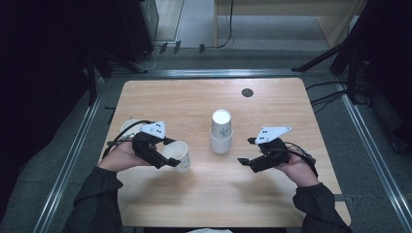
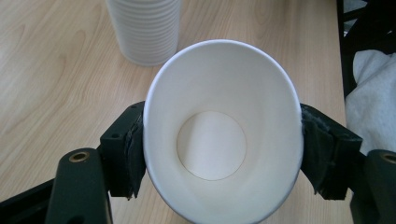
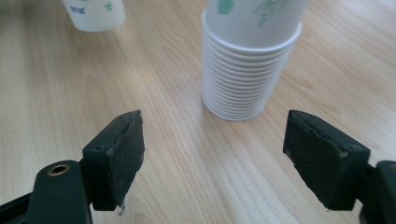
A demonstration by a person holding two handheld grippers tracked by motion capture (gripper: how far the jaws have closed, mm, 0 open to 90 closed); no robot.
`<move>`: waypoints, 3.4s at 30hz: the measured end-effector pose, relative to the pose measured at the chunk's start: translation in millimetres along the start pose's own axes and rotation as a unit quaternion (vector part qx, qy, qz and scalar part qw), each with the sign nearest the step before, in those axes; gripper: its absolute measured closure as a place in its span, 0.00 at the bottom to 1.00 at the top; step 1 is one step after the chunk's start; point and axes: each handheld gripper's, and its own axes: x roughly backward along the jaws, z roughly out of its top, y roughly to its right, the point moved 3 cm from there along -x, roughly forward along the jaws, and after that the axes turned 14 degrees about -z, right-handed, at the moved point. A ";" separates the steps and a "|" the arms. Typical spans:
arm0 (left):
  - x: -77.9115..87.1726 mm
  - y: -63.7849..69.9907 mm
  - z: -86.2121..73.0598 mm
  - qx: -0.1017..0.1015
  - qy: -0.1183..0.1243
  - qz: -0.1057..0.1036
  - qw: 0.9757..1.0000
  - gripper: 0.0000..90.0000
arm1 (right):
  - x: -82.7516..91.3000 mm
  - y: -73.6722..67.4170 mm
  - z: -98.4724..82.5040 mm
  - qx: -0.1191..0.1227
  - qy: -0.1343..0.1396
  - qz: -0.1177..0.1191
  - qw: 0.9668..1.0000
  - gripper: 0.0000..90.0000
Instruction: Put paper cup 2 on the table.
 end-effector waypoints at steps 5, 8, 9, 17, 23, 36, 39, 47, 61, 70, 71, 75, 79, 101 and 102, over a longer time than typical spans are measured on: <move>10.0 2.9 -10.3 0.000 0.010 0.009 1.000 0.29 | 0.1 9.4 -1.5 -0.010 -0.002 -0.013 1.000 0.23; 15.4 5.0 -17.6 -0.002 0.011 0.013 1.000 0.29 | -2.8 13.8 -3.4 -0.004 -0.011 -0.029 1.000 0.23; 17.2 5.0 -20.0 0.004 0.011 0.017 1.000 0.29 | -4.0 15.6 -4.1 -0.003 -0.013 -0.033 0.999 0.23; 28.9 4.8 -39.7 0.030 0.019 0.047 0.998 0.29 | -6.7 28.6 -5.4 -0.014 -0.017 -0.054 0.998 0.23; 37.8 1.0 -59.6 0.062 0.018 0.071 0.995 0.29 | -9.8 37.4 -6.1 -0.021 -0.020 -0.068 0.997 0.23; 58.1 -15.1 -95.3 0.124 0.005 0.131 0.984 0.29 | -11.1 43.8 -6.3 -0.031 -0.013 -0.081 0.996 0.23; 60.9 -16.5 -101.2 0.130 0.001 0.140 0.982 0.29 | -11.2 43.7 -5.7 -0.031 -0.010 -0.081 0.996 0.23; 59.0 -20.7 -106.7 0.134 -0.012 0.151 0.979 0.27 | -12.9 44.4 -6.7 -0.029 -0.014 -0.081 0.996 0.23; 53.8 -23.4 -105.5 0.133 -0.019 0.140 0.981 0.22 | -12.2 45.0 -7.6 -0.025 -0.016 -0.082 0.996 0.23; 55.2 -21.2 -104.1 0.146 -0.016 0.122 0.982 0.17 | -13.5 43.0 -8.4 -0.016 -0.021 -0.082 0.996 0.23; 55.6 -21.0 -104.0 0.145 -0.017 0.121 0.982 0.17 | -13.5 43.0 -8.4 -0.015 -0.021 -0.083 0.996 0.23; 57.8 -18.9 -103.2 0.143 -0.013 0.121 0.982 0.17 | -13.0 43.4 -8.4 -0.015 -0.020 -0.085 0.996 0.23; 62.5 -16.6 -101.4 0.145 -0.004 0.121 0.982 0.17 | -12.9 44.0 -8.9 -0.013 -0.020 -0.086 0.996 0.23; 89.8 -7.3 -68.1 0.140 0.061 0.115 0.982 0.17 | -11.2 44.1 -14.0 -0.002 -0.030 -0.091 0.995 0.23; 88.3 -7.1 -64.3 0.136 0.063 0.113 0.982 0.17 | -10.7 43.8 -14.6 -0.001 -0.030 -0.090 0.995 0.23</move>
